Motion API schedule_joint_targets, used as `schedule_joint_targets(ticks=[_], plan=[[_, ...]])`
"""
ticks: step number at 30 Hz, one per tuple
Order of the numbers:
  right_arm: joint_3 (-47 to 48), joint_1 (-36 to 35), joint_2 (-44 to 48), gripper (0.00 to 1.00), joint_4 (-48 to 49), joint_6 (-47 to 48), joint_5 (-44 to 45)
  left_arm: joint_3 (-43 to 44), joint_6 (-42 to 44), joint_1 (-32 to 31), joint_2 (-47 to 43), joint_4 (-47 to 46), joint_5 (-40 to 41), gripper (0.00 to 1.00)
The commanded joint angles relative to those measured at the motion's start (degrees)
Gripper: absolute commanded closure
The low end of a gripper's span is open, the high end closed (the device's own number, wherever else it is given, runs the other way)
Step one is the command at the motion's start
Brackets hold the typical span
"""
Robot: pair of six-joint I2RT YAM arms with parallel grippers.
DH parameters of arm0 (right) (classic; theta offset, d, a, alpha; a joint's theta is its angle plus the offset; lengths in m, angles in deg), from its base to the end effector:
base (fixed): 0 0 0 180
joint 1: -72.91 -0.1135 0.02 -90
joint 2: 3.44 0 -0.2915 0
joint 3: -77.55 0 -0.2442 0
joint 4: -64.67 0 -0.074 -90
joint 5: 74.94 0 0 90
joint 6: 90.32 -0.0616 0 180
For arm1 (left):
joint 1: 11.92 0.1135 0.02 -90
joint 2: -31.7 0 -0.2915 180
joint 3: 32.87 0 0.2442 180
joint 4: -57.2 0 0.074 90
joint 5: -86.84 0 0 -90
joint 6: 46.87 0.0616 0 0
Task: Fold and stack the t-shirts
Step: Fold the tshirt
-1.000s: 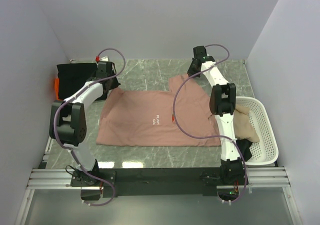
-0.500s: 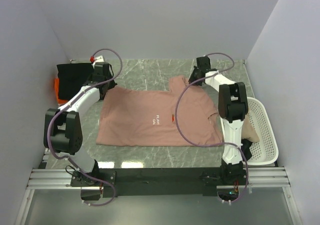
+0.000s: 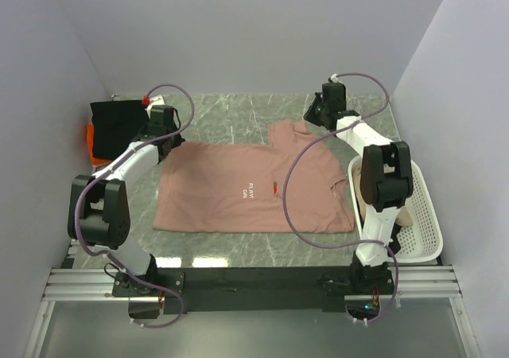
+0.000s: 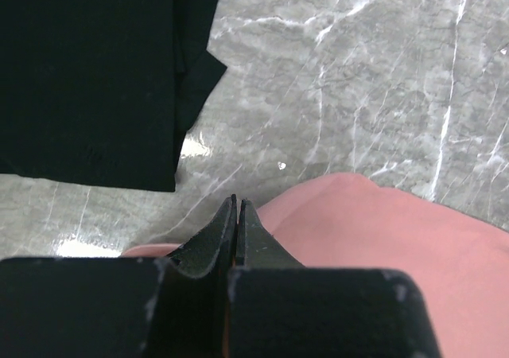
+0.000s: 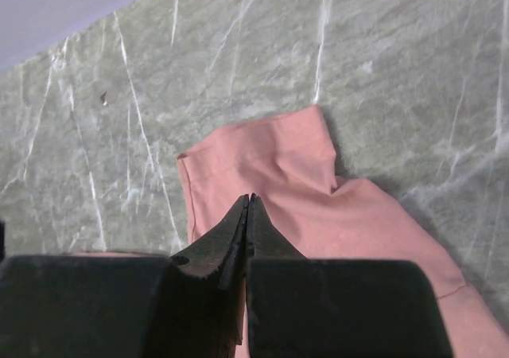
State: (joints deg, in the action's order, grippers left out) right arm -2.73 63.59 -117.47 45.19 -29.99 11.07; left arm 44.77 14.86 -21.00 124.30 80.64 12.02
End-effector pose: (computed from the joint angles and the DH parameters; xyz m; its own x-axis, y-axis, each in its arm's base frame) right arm 0.4808 0.0832 0.2440 -0.5851 0.4044 -0.7030 0.0817 0.8918 0.4450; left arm 0.3716 -0.0431 0.2588 -0.5164 -0.3804 -0.7673 -0.3348 0.9143 -0.2279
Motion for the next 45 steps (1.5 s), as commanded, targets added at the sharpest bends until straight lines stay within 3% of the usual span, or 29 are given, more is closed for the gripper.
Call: schedule_joint_targets(ticks=[1, 5, 9, 12, 21, 34, 45], plan=[[3.60, 0.18, -0.38, 1.00, -2.09, 1.90, 3.10, -0.05, -0.64, 0.12, -1.99, -2.45, 0.82, 0.99], [14.68, 0.09, -7.50, 0.98, -13.44, 3.30, 7.67, -0.22, -0.73, 0.20, -1.45, -2.36, 0.03, 0.99], [20.32, 0.18, -12.43, 0.63, -19.96, 4.18, 10.93, -0.58, -0.47, 0.20, -1.63, -2.18, 0.64, 0.99], [19.71, 0.09, -13.05, 0.54, -19.44, 4.27, 11.63, -0.58, -0.20, 0.20, -1.81, -2.36, 0.64, 0.99], [25.16, -0.43, -17.35, 0.52, -24.01, 4.97, 13.92, -0.05, -0.38, 0.20, -0.93, -2.01, -0.33, 0.99], [27.88, -1.31, -20.87, 0.52, -23.13, 4.62, 9.97, 0.04, -0.03, 0.20, -0.75, -1.83, -0.50, 0.99], [34.83, -2.54, -25.62, 0.53, -28.05, 5.94, 8.65, 0.30, 0.23, 0.20, -0.75, -1.57, -0.41, 1.00]])
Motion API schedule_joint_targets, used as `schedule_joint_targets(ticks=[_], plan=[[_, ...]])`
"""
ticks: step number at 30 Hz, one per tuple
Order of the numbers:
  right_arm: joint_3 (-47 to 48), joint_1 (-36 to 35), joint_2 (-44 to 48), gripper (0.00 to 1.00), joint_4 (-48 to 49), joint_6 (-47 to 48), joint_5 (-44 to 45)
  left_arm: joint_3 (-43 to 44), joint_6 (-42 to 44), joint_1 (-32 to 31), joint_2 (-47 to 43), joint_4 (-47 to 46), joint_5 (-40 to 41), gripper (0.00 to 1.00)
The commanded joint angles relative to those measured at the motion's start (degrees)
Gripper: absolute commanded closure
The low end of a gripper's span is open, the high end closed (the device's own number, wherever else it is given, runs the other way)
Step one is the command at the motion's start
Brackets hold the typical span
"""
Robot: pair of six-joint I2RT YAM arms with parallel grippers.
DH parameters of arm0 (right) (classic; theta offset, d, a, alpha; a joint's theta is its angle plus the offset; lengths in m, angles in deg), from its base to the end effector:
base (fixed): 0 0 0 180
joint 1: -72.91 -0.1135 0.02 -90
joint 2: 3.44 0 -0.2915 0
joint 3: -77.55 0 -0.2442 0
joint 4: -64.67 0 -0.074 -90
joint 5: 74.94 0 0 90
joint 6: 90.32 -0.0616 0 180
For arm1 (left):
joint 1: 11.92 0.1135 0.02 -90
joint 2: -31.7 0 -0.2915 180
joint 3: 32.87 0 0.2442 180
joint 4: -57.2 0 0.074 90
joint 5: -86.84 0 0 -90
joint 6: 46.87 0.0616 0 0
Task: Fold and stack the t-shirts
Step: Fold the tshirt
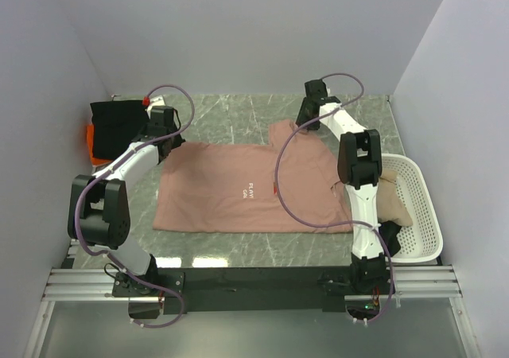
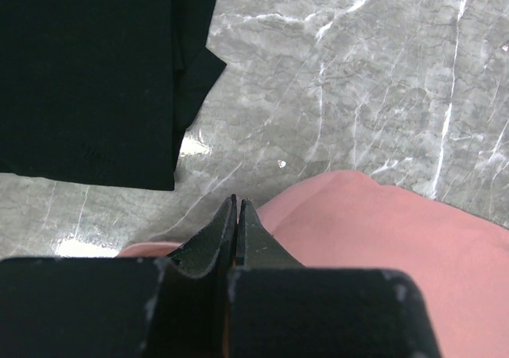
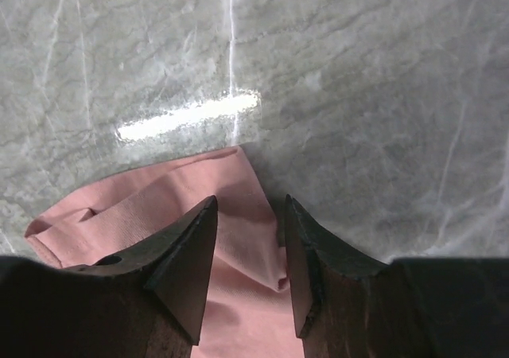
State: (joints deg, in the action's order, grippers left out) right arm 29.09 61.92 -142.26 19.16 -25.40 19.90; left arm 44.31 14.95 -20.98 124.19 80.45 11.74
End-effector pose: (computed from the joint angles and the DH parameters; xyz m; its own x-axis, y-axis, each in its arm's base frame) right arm 0.5542 0.1023 0.1667 -0.7674 0.2812 -0.5762 0.2047 0.9591 0.1955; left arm 0.3705 -0.0430 0.2570 -0.5207 -0.3791 -0.7650 -0.3316 0.9155 -0.2280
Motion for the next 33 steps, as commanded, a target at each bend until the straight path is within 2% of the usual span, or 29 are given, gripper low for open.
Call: schedule_joint_targets(ticks=[1, 3, 4, 7, 8, 9, 12, 19, 33], plan=[[3.09, -0.80, -0.83, 0.54, -2.28, 1.35, -0.10, 0.67, 0.15, 0.18, -0.64, -1.46, -0.04, 0.99], [2.92, -0.97, -0.57, 0.62, -2.11, 1.35, -0.18, 0.67, 0.15, 0.18, -0.73, -1.37, -0.04, 0.99], [2.74, -0.88, -0.57, 0.71, -2.02, 1.35, -0.01, 0.59, 0.15, 0.18, -0.90, -1.37, -0.04, 0.99], [2.39, -0.80, -0.40, 0.85, -1.50, 1.26, -0.10, 0.50, 0.06, 0.18, -1.08, -1.46, -0.13, 0.99], [2.13, -0.88, -0.13, 0.95, -1.15, 1.18, -0.10, 0.50, 0.06, 0.18, -1.17, -1.46, -0.04, 0.99], [0.91, -0.97, 0.48, 1.00, 0.16, 1.00, -0.27, 0.50, 0.06, 0.18, -1.08, -1.54, -0.04, 0.99], [-1.91, -0.97, 3.19, 1.00, 3.15, 0.56, -1.06, 0.50, 0.06, 0.18, -1.08, -1.54, 0.13, 0.99], [-16.93, -0.71, 15.59, 1.00, 17.55, -0.67, -4.05, 0.15, 0.06, 0.18, -1.08, -1.28, 1.80, 0.99], [-39.94, -0.71, 35.36, 1.00, 25.04, -0.23, -7.30, -3.98, -1.79, 0.27, -4.33, 0.65, 6.28, 0.99]])
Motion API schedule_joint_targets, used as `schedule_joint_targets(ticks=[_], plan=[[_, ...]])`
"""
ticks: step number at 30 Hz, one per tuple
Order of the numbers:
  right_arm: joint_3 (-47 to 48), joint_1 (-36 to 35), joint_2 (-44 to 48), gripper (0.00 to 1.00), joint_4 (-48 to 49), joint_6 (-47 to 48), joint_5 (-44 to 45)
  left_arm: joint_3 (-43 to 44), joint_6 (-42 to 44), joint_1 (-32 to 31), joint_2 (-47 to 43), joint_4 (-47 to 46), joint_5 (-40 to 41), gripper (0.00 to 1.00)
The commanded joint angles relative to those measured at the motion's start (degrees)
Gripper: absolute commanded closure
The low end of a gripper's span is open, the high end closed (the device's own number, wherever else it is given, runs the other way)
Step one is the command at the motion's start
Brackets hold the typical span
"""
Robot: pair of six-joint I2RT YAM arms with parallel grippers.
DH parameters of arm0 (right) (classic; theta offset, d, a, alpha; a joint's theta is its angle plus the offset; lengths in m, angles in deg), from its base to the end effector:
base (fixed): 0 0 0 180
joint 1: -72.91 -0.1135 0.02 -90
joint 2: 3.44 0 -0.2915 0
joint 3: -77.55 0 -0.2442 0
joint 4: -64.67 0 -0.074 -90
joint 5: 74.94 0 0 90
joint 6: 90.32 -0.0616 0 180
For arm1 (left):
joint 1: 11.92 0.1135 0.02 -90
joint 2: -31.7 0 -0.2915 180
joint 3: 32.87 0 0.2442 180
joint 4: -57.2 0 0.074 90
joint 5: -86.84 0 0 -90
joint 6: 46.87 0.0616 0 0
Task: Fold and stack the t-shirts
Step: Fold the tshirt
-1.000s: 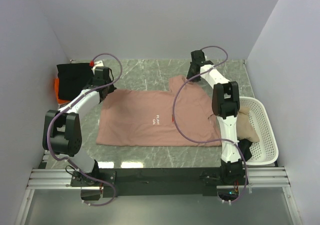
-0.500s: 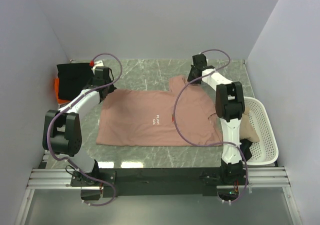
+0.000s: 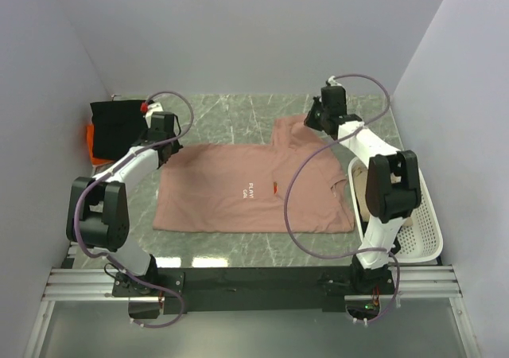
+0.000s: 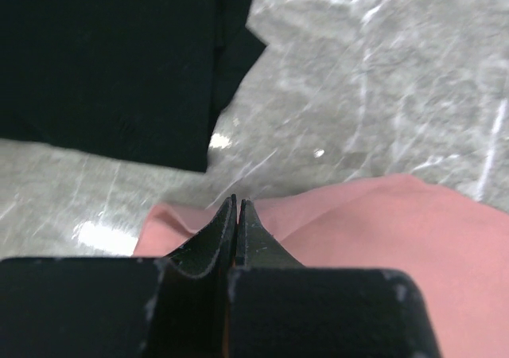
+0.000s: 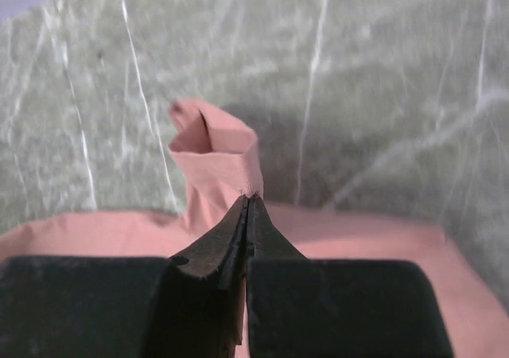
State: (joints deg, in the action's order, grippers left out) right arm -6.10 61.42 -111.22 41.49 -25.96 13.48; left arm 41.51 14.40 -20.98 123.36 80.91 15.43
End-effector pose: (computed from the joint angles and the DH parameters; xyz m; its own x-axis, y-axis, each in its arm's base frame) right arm 0.4504 0.0933 0.2657 -0.5976 0.3199 -0.7352 0.0413 0.9280 0.3703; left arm 0.3601 -0.0375 0.2455 -0.5255 -0.3776 -0.7624 -0.3889 0.9036 -0.1795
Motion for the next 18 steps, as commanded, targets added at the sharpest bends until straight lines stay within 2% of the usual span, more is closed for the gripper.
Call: schedule_joint_targets(ticks=[1, 9, 18], plan=[[-6.35, -0.12, 5.56, 1.00, 3.06, 0.42, -1.05, -1.62, -1.33, 0.27, -3.85, 0.19, 2.94, 0.99], [-22.34, -0.38, 21.46, 1.00, 4.03, 0.95, -0.35, -6.72, -2.91, 0.53, -9.12, 0.72, 7.42, 0.99], [-32.90, -0.29, 37.54, 1.00, -2.12, 1.83, 4.04, -12.61, -4.75, 2.12, -14.39, 1.16, 11.73, 1.00]])
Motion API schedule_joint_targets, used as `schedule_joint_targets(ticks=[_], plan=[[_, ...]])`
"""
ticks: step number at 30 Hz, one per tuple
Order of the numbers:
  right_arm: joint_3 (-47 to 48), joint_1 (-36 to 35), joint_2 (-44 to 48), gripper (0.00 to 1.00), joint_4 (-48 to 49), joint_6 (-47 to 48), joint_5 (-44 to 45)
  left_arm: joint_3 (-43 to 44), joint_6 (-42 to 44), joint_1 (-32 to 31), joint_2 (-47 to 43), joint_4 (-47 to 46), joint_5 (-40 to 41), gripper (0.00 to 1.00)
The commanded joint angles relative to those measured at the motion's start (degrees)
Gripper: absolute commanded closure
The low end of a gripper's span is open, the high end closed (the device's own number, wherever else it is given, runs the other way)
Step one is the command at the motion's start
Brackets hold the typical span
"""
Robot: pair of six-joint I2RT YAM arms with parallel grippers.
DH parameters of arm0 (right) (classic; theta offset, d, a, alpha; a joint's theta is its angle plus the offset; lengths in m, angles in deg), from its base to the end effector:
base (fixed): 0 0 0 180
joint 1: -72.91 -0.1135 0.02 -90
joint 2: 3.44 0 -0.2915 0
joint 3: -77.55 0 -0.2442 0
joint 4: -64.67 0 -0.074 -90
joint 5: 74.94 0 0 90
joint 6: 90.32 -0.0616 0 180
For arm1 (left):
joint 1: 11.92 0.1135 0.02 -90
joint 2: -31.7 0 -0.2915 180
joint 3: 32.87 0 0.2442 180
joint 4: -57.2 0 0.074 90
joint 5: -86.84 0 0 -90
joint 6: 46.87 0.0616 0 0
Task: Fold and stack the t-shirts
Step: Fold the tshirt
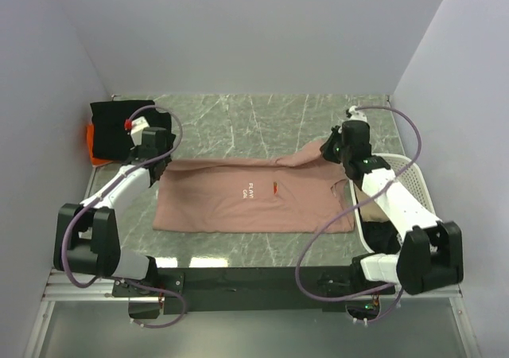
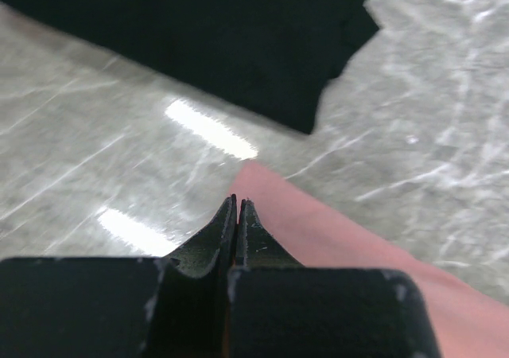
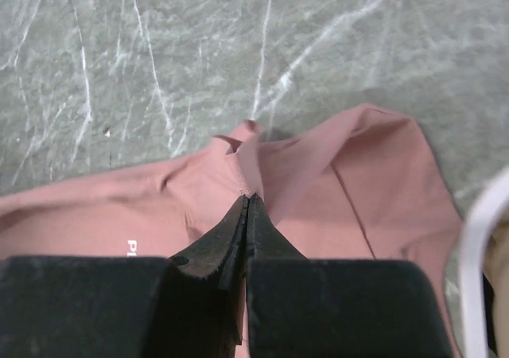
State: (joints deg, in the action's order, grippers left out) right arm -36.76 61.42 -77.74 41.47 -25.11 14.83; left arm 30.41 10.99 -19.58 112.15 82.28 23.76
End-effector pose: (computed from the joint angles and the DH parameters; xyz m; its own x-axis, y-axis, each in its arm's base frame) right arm 0.2918 0.0596 0.2861 -0.5539 0.3153 -0.7706 0.0327 0.9331 0.3582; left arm 0.3014 -0.0124 0.2422 -0.4508 -0.4180 -0.7887 -0.5351 0.8338 -0.1360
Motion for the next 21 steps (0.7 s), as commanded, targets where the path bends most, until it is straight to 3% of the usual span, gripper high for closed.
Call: schedule_joint_targets(ticks=[1, 9, 21], plan=[[-3.03, -0.29, 5.21, 1.00, -3.06, 0.80, 2.69, -1.94, -1.43, 0.72, -3.62, -0.30, 4.01, 1.00], [-10.76, -0.73, 17.87, 1.00, -8.16, -0.34, 4.27, -5.20, -1.96, 0.89, -6.52, 0.31, 8.32, 0.99], [-13.58, -1.69, 31.67, 1.00, -19.68, -0.69, 6.12, -11.44, -2.14, 0.81, -13.38, -1.45, 6.75, 0.99]])
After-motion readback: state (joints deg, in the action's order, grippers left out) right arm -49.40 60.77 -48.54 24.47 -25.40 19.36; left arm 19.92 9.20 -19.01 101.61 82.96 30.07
